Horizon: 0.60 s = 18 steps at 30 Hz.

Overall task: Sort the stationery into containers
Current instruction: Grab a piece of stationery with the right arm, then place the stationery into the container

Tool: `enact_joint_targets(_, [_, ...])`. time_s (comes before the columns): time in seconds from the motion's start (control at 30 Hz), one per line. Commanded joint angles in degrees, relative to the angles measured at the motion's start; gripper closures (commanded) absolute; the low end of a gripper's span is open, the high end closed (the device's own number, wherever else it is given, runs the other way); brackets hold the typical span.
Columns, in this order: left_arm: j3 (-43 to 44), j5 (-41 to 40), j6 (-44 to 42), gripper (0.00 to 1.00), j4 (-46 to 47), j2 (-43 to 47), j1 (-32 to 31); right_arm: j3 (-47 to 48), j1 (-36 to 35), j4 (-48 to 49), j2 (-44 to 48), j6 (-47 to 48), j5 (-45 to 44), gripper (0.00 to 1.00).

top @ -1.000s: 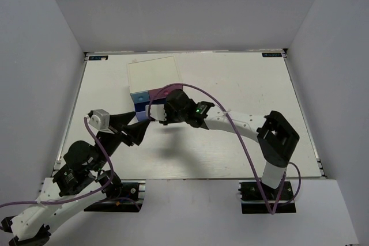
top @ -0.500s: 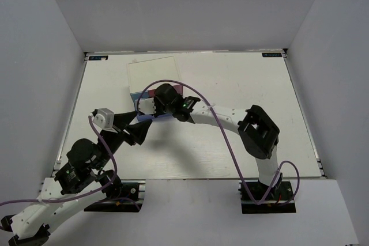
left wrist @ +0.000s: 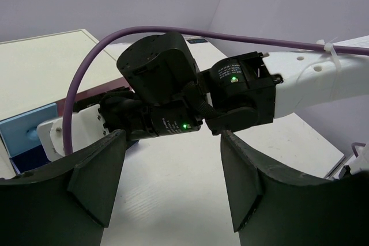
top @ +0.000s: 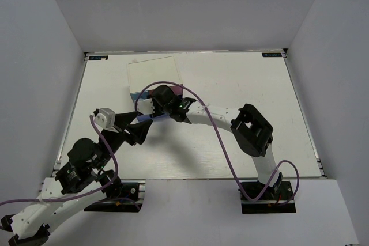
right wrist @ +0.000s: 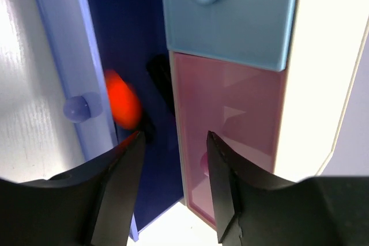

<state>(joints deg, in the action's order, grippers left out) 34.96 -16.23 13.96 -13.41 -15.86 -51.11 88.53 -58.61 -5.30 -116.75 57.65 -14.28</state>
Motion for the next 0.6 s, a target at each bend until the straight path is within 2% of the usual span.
enact_joint_targets(0.0, [0.5, 0.7, -0.5, 0.24, -0.1, 0.4, 0.3, 3.0, 0.0, 2.4, 0.1, 0.2, -1.1, 0.46])
enact_joint_targets(0.13, [0.5, 0.7, -0.5, 0.24, -0.1, 0.4, 0.3, 3.3, -0.1, 1.0, 0.6, -0.8, -0.1, 0.45])
enact_joint_targets(0.17, [0.5, 0.7, -0.5, 0.24, -0.1, 0.4, 0.3, 3.3, -0.1, 0.3, 1.0, -1.2, 0.7, 0.48])
enact_joint_targets(0.27, [0.5, 0.7, -0.5, 0.24, -0.1, 0.9, 0.3, 4.5, 0.0, -1.9, 2.0, -2.7, 3.5, 0.71])
enact_joint_targets(0.3, [0.5, 0.7, -0.5, 0.24, -0.1, 0.9, 0.3, 4.9, 0.0, -5.7, 2.4, -3.4, 6.1, 0.89])
enact_joint_targets(0.33, [0.5, 0.7, -0.5, 0.24, 0.4, 0.9, 0.3, 6.3, 0.3, -7.2, 2.5, -3.8, 9.1, 0.98])
enact_joint_targets(0.57, [-0.1, 2.7, -1.6, 0.24, 1.5, 2.1, 0.3, 10.3, -0.1, -18.7, 0.5, -2.5, 20.0, 1.0])
